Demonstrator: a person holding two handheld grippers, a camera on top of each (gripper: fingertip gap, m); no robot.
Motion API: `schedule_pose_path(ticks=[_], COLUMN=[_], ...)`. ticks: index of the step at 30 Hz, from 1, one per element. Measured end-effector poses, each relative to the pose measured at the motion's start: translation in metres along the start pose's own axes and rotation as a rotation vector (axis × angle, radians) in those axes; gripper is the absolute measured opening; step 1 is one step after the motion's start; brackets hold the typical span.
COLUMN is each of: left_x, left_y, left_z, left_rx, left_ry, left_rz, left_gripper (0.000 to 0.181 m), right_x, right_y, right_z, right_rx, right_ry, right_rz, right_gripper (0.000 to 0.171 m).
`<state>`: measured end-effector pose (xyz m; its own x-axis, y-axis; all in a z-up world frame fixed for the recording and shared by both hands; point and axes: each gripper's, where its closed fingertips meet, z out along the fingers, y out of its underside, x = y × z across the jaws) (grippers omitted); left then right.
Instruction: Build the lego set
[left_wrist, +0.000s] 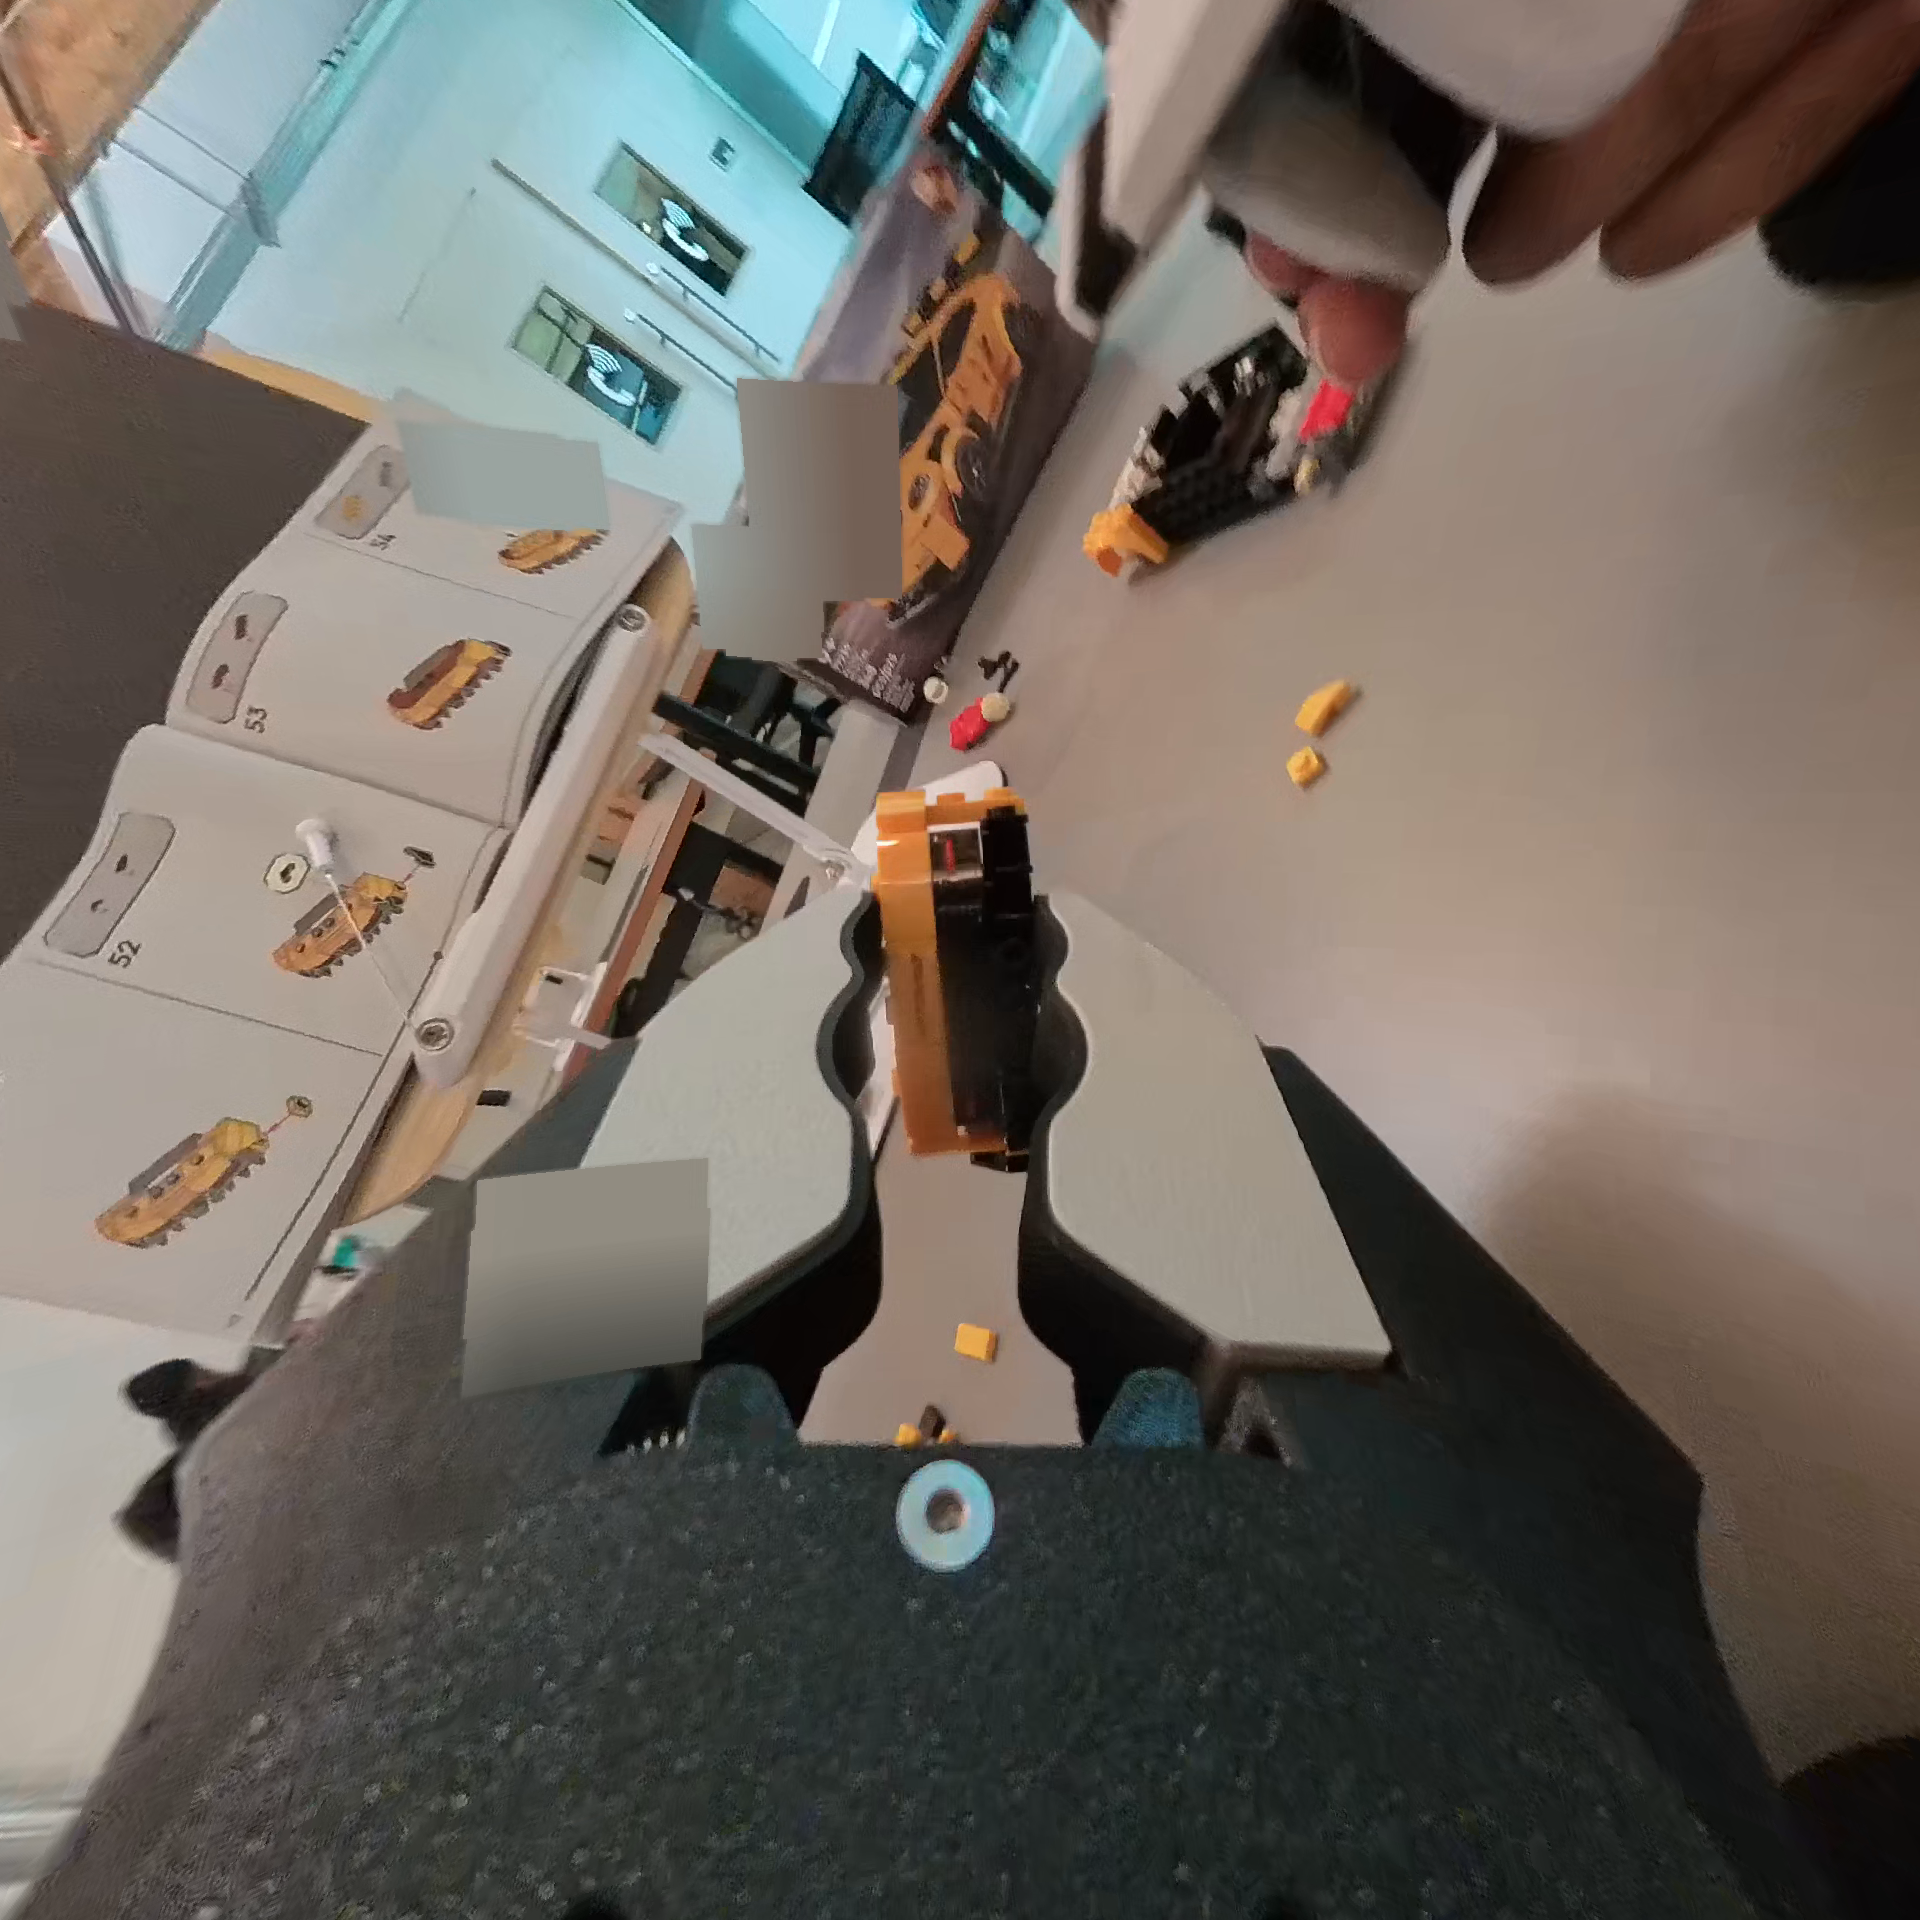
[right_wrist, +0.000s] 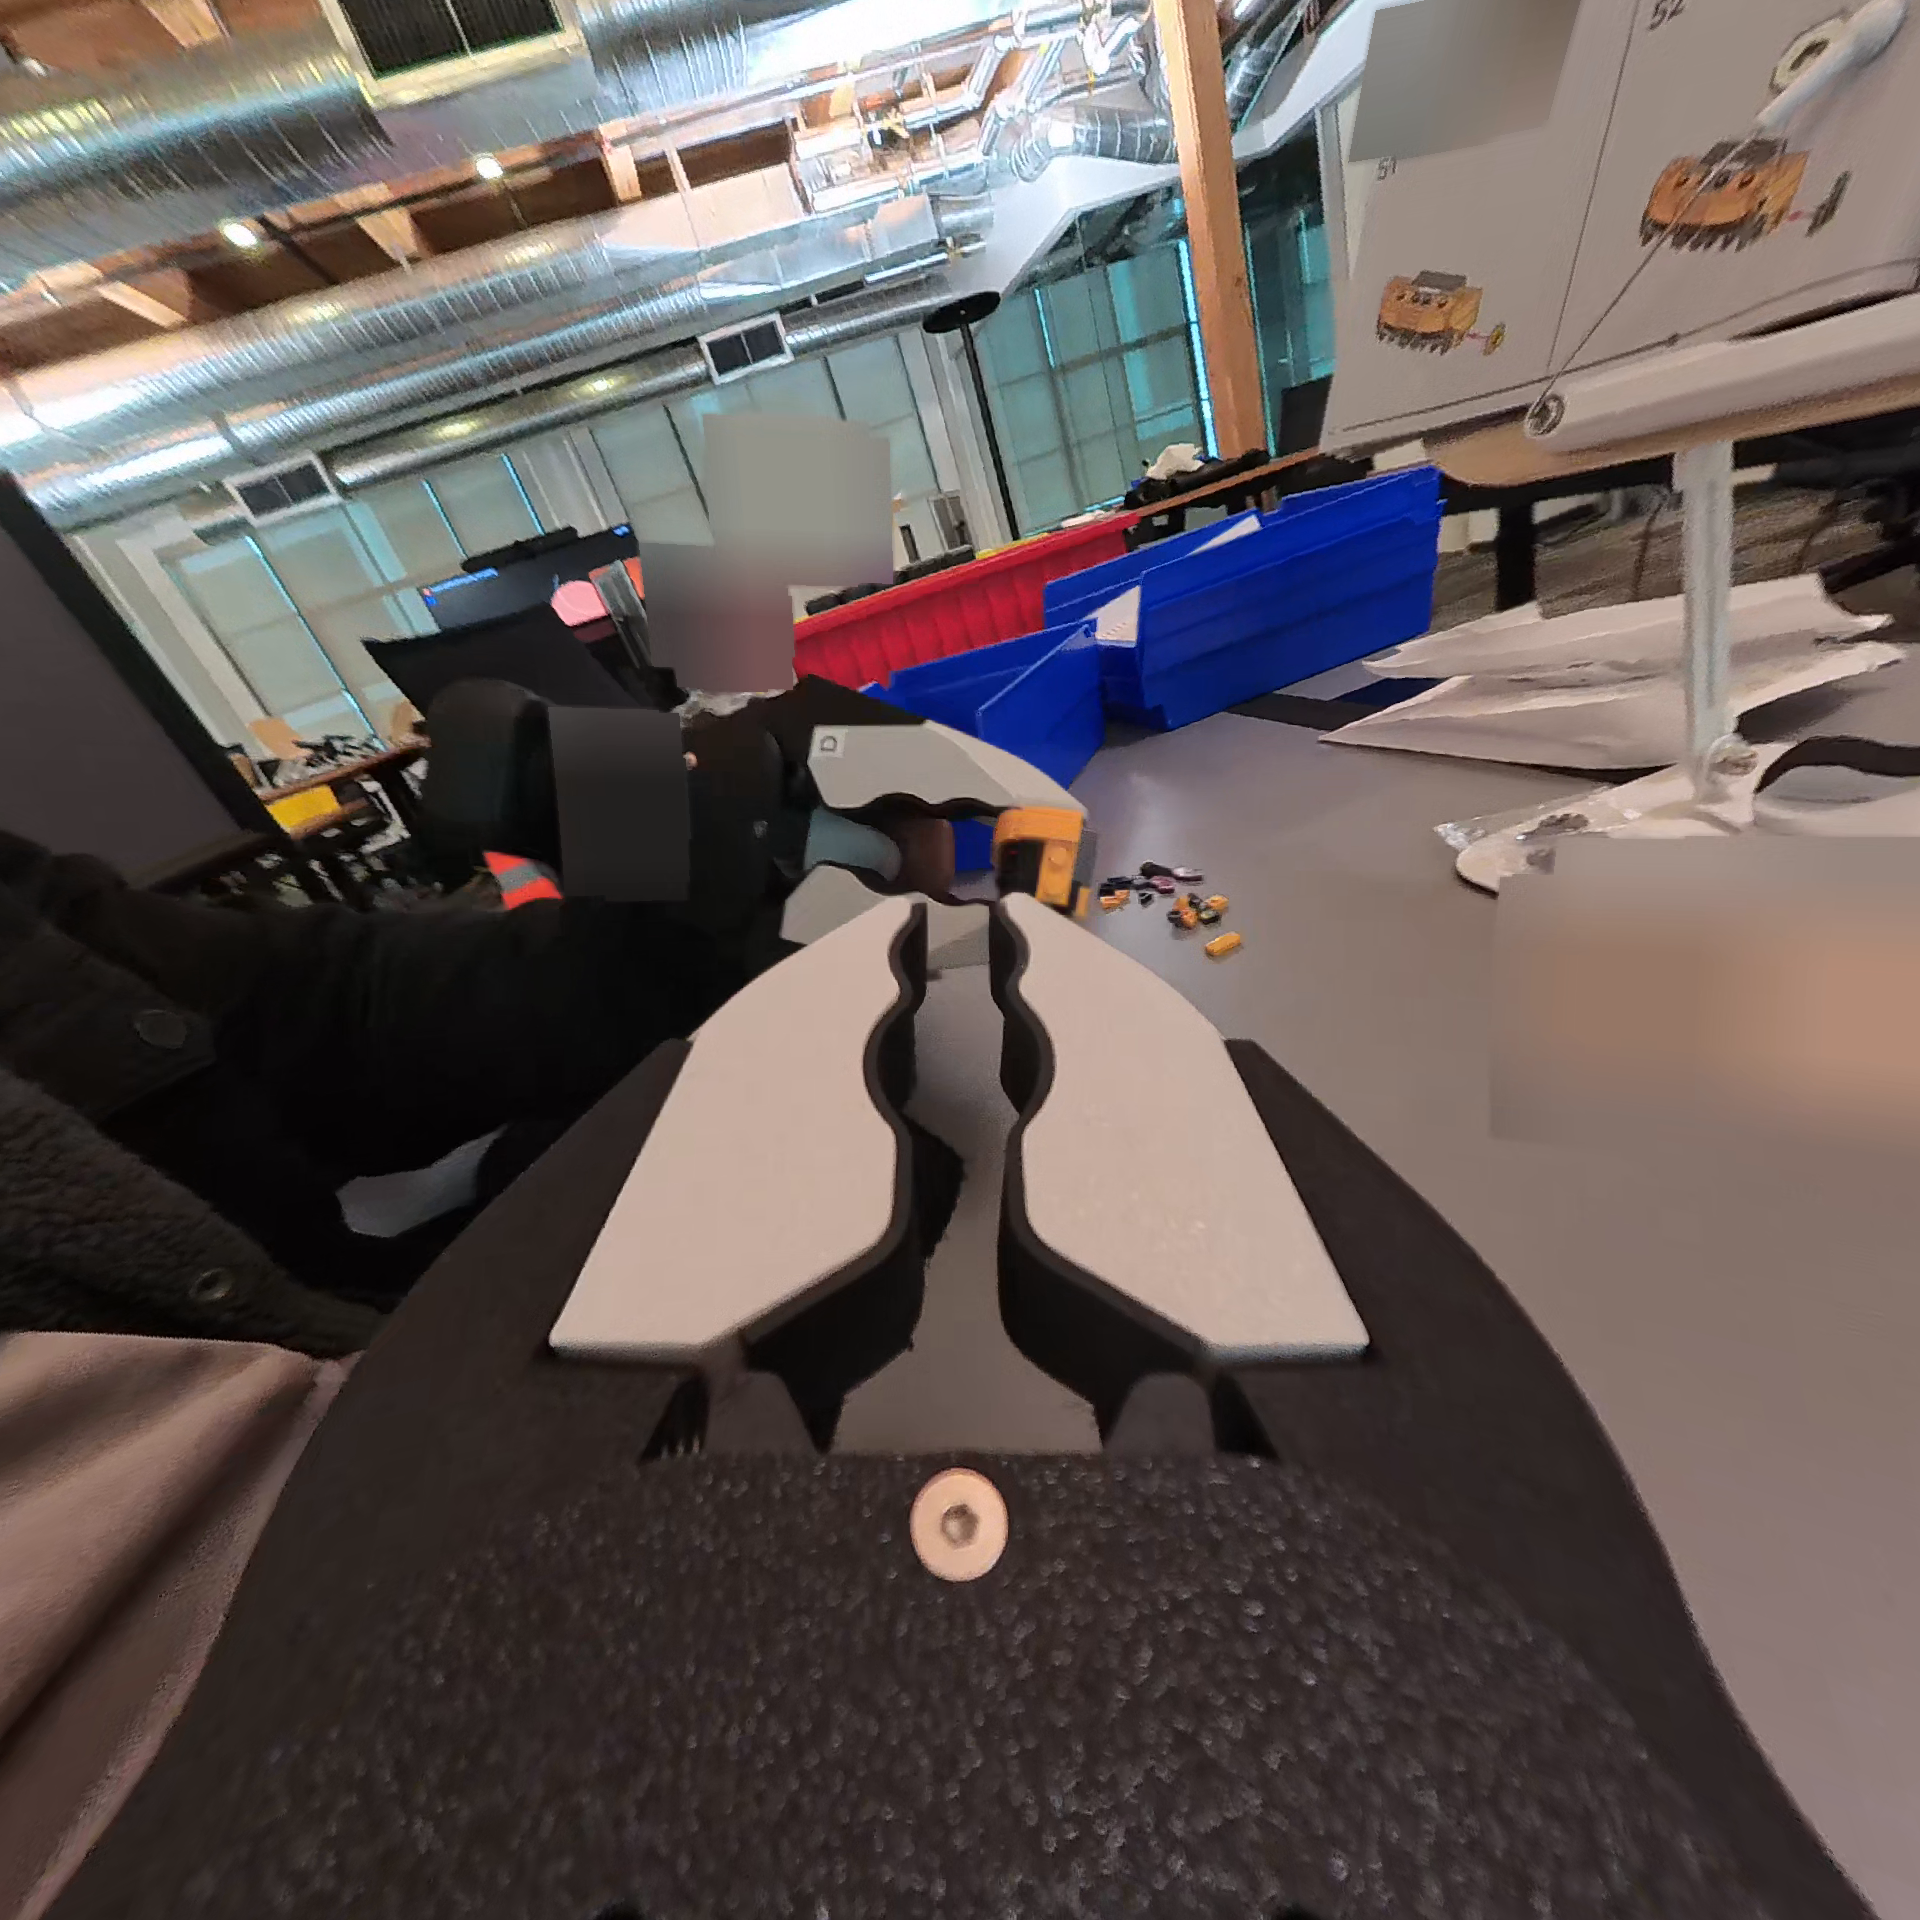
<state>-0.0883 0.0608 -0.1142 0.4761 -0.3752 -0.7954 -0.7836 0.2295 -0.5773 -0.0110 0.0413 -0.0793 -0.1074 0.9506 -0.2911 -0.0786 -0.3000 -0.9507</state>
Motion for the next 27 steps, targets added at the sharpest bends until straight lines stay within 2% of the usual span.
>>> schedule_pose_path(ticks=[4, 8, 12, 16, 20, 27], left_x=[-0.02, -0.046, -0.065, -0.05, -0.043, -0.048], left_y=[-0.028, -0.055, -0.065, -0.048, -0.041, -0.049], left_z=[-0.003, 0.002, 0.004, 0.001, -0.001, -0.012], left_rx=[0.155, 0.318, 0.467, 0.52, 0.529, 0.632], left_ry=[0.037, 0.133, 0.18, 0.268, 0.332, 0.434], left_rz=[-0.245, -0.557, -0.795, -0.934, -1.0, -1.134], left_gripper=[0.027, 0.027, 0.027, 0.027, 0.027, 0.027], right_x=[0.002, 0.011, 0.024, 0.044, 0.054, 0.034], right_y=[-0.023, -0.062, -0.09, -0.077, -0.055, -0.051], right_z=[0.011, 0.035, 0.052, 0.05, 0.047, 0.052], right_rx=[-0.001, 0.014, 0.076, 0.154, 0.126, 0.093], right_ry=[0.011, -0.005, -0.037, -0.024, -0.01, -0.049], right_rz=[-0.093, -0.164, -0.155, -0.112, -0.035, -0.125], right_gripper=[0.012, 0.016, 0.018, 0.016, 0.016, 0.015])
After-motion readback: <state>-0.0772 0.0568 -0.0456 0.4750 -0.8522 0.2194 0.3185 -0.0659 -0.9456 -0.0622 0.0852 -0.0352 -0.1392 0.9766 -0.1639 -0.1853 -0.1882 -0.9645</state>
